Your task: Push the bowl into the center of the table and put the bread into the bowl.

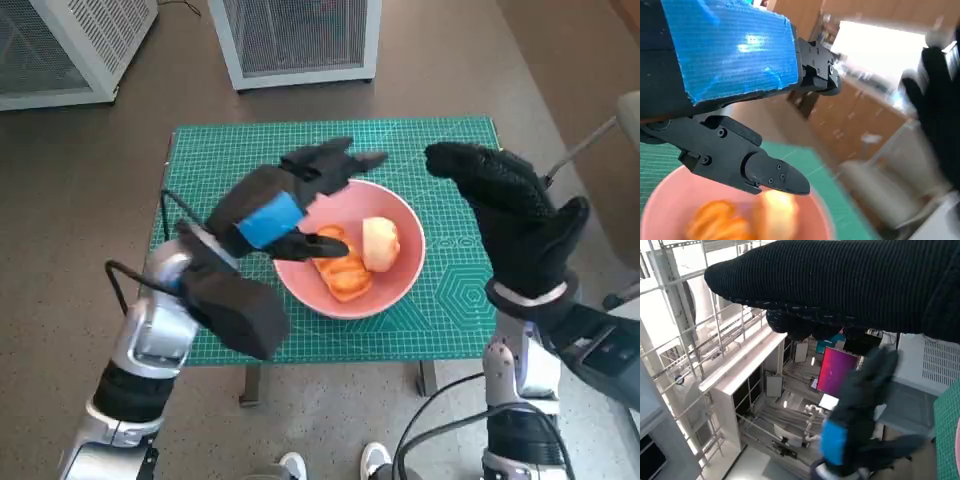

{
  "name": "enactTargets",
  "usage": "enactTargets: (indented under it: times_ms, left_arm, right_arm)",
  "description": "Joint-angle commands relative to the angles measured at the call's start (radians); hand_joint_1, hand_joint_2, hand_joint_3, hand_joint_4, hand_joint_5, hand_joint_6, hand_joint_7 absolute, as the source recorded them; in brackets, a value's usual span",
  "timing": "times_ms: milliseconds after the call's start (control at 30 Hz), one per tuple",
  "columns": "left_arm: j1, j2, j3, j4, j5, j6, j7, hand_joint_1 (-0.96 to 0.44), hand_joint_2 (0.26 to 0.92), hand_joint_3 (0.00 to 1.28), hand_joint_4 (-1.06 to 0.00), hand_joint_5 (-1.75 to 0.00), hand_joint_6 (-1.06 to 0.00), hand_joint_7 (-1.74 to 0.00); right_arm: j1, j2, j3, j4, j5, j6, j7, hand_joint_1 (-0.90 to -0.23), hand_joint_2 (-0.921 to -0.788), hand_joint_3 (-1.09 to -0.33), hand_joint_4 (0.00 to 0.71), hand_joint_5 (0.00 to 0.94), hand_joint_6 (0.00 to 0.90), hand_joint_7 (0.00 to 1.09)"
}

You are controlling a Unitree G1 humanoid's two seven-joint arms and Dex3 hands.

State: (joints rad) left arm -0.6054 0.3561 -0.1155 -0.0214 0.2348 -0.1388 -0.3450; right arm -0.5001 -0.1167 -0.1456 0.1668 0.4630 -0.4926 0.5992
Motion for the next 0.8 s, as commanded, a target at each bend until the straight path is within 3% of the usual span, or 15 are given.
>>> enactTargets:
  times_ms: [33,133,233,333,800]
  left_arm:
    - [0.024,-0.029,0.081,-0.01,-0.135,-0.069,0.015,-0.55,0.92,0.11,-0.19,0.0,-0.19,-0.22]
    - [0.025,-0.074,0.111,-0.022,-0.201,-0.099,0.044,-0.56,0.921,0.17,-0.17,0.0,-0.17,-0.22]
    - [0.032,-0.113,0.123,-0.039,-0.234,-0.119,0.077,-0.57,0.921,0.24,-0.16,0.0,-0.06,-0.4]
    - [0.036,-0.143,0.135,-0.026,-0.255,-0.155,0.103,-0.59,0.921,0.29,-0.16,0.0,-0.02,-0.45]
    - [0.053,-0.185,0.17,0.054,-0.353,-0.289,0.093,-0.66,0.921,0.36,-0.18,-0.01,0.0,-0.46]
  right_arm:
    - [-0.012,-0.014,-0.003,-0.014,-0.025,0.02,-0.028,-0.405,-0.921,-0.478,0.494,0.0,0.11,0.72]
    - [-0.022,-0.018,-0.002,-0.024,-0.034,0.028,-0.047,-0.398,-0.921,-0.479,0.464,0.0,0.111,0.72]
    - [-0.032,-0.019,-0.001,-0.031,-0.046,0.034,-0.066,-0.387,-0.921,-0.477,0.446,0.0,0.111,0.72]
    - [-0.045,-0.02,-0.001,-0.037,-0.059,0.041,-0.087,-0.382,-0.921,-0.471,0.438,0.0,0.113,0.71]
    - [-0.08,-0.014,0.019,-0.049,-0.132,0.021,-0.145,-0.401,-0.921,-0.459,0.383,0.0,0.086,0.68]
